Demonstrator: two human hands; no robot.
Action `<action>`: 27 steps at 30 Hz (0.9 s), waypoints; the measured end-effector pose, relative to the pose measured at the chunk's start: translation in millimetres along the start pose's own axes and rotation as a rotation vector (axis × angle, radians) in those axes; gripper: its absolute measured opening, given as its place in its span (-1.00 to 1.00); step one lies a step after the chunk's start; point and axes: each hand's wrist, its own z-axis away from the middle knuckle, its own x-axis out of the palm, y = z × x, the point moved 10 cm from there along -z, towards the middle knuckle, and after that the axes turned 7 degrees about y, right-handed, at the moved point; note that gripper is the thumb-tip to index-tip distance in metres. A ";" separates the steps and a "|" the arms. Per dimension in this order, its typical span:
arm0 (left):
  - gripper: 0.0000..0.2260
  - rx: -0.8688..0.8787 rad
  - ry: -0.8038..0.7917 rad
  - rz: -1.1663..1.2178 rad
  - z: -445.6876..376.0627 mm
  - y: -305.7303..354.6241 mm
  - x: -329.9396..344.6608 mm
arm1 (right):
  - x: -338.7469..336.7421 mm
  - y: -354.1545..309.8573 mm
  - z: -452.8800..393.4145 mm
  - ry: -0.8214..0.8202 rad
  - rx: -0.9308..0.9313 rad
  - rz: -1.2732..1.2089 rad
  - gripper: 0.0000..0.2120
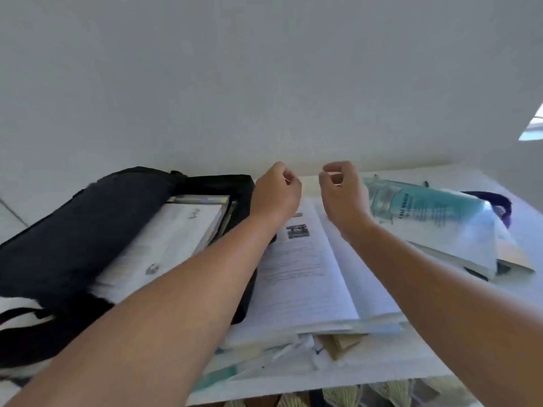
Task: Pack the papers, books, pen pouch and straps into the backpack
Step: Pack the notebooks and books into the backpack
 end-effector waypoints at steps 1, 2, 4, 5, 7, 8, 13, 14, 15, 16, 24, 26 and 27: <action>-0.89 -0.011 -0.053 -0.033 5.1 14.4 30.6 | -21.6 16.2 -13.9 -0.005 0.008 0.058 -0.83; -0.89 -0.013 -0.113 -0.078 8.3 16.4 48.3 | -28.3 23.8 -19.1 -0.020 -0.001 0.110 -0.83; -0.90 0.000 -0.257 -0.178 16.6 35.2 96.0 | -55.6 45.5 -42.3 -0.056 0.000 0.193 -0.83; -0.89 0.006 -0.323 -0.245 20.5 41.2 113.6 | -63.7 55.8 -51.3 -0.092 0.007 0.237 -0.81; -0.81 0.028 -0.418 -0.400 26.6 55.1 144.6 | -80.4 78.3 -68.8 -0.190 -0.001 0.355 -0.76; -0.74 0.036 -0.447 -0.472 28.1 57.6 153.2 | -83.9 88.5 -73.9 -0.244 -0.013 0.421 -0.72; -0.50 0.053 -0.507 -0.668 24.0 52.6 168.0 | -90.5 113.1 -75.5 -0.410 -0.090 0.543 -0.65; -0.49 0.047 -0.507 -0.668 22.2 50.1 168.2 | -91.7 113.3 -73.9 -0.408 -0.107 0.536 -0.64; -0.48 0.044 -0.502 -0.666 20.9 48.3 167.4 | -93.0 113.1 -72.9 -0.401 -0.122 0.529 -0.64; -0.46 0.043 -0.498 -0.670 19.6 46.9 166.4 | -95.6 112.6 -73.4 -0.390 -0.127 0.520 -0.64; -0.47 0.088 -0.508 -0.730 19.1 44.7 173.3 | -185.4 153.2 -97.5 -0.003 0.205 0.671 -0.41; -0.46 0.091 -0.513 -0.738 19.6 45.2 173.0 | -192.9 156.0 -97.1 0.033 0.271 0.680 -0.34; -0.45 0.090 -0.516 -0.740 19.8 44.6 173.2 | -195.9 158.8 -96.6 0.049 0.308 0.677 -0.30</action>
